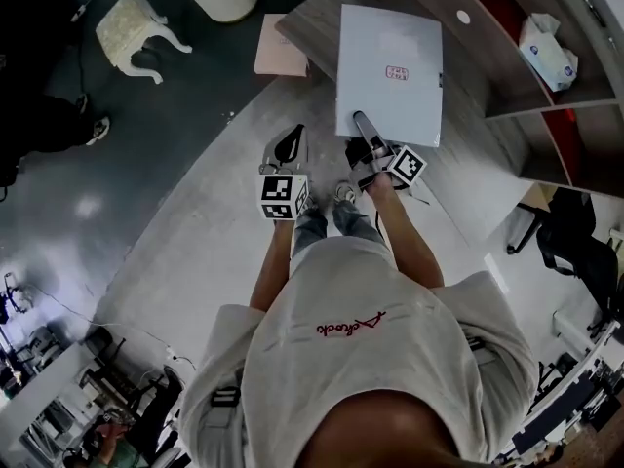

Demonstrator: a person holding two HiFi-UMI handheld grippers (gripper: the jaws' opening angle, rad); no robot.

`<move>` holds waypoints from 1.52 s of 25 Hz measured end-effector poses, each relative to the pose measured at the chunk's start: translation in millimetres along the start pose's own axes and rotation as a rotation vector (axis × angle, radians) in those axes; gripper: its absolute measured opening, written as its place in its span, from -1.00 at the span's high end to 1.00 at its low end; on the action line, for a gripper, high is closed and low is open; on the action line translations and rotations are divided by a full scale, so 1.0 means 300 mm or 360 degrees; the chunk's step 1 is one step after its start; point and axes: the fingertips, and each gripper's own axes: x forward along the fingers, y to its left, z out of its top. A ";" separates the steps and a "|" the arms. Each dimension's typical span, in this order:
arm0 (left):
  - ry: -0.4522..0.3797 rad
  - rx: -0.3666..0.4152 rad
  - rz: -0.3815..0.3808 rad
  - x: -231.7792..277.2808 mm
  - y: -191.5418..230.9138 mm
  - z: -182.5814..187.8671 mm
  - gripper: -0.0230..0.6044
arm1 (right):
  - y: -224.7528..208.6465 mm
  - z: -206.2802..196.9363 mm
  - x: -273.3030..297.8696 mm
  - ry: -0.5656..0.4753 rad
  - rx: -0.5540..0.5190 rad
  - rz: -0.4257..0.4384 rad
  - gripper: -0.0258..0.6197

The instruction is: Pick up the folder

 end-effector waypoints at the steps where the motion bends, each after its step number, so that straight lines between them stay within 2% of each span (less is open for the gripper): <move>1: -0.0019 0.0002 0.0007 0.000 0.006 0.016 0.93 | 0.011 0.004 0.007 0.0001 0.0001 0.0010 0.04; 17: -0.0155 0.0056 0.0059 -0.097 0.092 0.159 0.93 | 0.169 -0.028 0.002 0.0051 -0.0074 0.0088 0.04; 38: -0.0198 0.0050 0.0075 -0.126 0.155 0.194 0.93 | 0.188 -0.080 0.048 0.0073 -0.0113 0.0129 0.04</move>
